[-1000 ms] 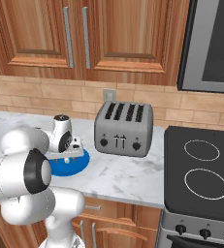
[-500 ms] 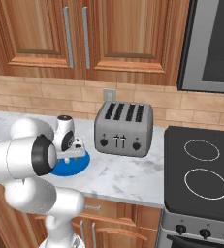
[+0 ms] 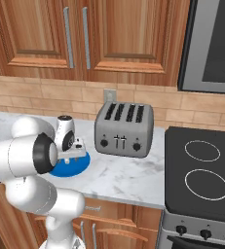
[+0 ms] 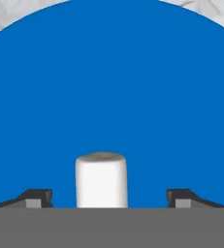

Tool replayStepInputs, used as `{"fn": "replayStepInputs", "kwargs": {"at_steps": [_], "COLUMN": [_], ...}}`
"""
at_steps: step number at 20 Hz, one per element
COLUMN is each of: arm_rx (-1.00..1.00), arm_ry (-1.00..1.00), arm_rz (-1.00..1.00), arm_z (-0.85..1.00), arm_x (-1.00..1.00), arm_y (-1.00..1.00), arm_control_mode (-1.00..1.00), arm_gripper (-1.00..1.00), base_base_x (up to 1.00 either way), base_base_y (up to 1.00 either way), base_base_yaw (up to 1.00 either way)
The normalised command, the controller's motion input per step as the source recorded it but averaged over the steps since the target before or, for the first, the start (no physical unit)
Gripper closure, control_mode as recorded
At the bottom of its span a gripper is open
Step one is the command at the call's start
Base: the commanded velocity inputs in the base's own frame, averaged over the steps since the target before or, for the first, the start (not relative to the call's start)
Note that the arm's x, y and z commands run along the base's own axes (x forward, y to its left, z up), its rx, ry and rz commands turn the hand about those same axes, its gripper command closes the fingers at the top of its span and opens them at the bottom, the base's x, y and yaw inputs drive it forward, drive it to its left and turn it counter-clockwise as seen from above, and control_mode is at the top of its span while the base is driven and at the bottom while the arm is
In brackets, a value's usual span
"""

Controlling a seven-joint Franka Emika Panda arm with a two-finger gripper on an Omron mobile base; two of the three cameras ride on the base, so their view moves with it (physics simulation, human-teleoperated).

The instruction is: Pick up the marshmallow and place it in the cup of hot chocolate on the dining counter.

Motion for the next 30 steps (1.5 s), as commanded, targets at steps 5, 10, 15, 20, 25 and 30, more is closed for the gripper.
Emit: {"fn": "replayStepInputs", "kwargs": {"at_steps": [5, 10, 15, 20, 25, 30], "arm_rx": [0.00, 0.00, 0.01, 0.00, 0.00, 0.01], "arm_ry": [0.00, 0.00, -0.02, -0.20, -0.11, -0.01], "arm_rz": [0.00, 0.00, 0.00, 0.00, -0.01, -0.05], "arm_z": [0.00, -0.15, -0.20, 0.78, 1.00, 0.96], "arm_x": [0.00, 0.00, -0.01, -0.31, -0.63, -0.95], "arm_y": [0.00, 0.00, 0.00, 0.00, 0.00, -0.03], "arm_control_mode": [-1.00, -1.00, -1.00, -1.00, -1.00, -1.00], "arm_gripper": [1.00, 1.00, 1.00, 1.00, 1.00, 1.00], "base_base_x": [0.00, 0.00, 0.00, 0.00, 0.00, 0.00], "base_base_y": [0.00, 0.00, 0.00, 0.00, 0.00, 0.00], "base_base_yaw": [0.00, 0.00, 0.00, 0.00, 0.00, 0.00]}}
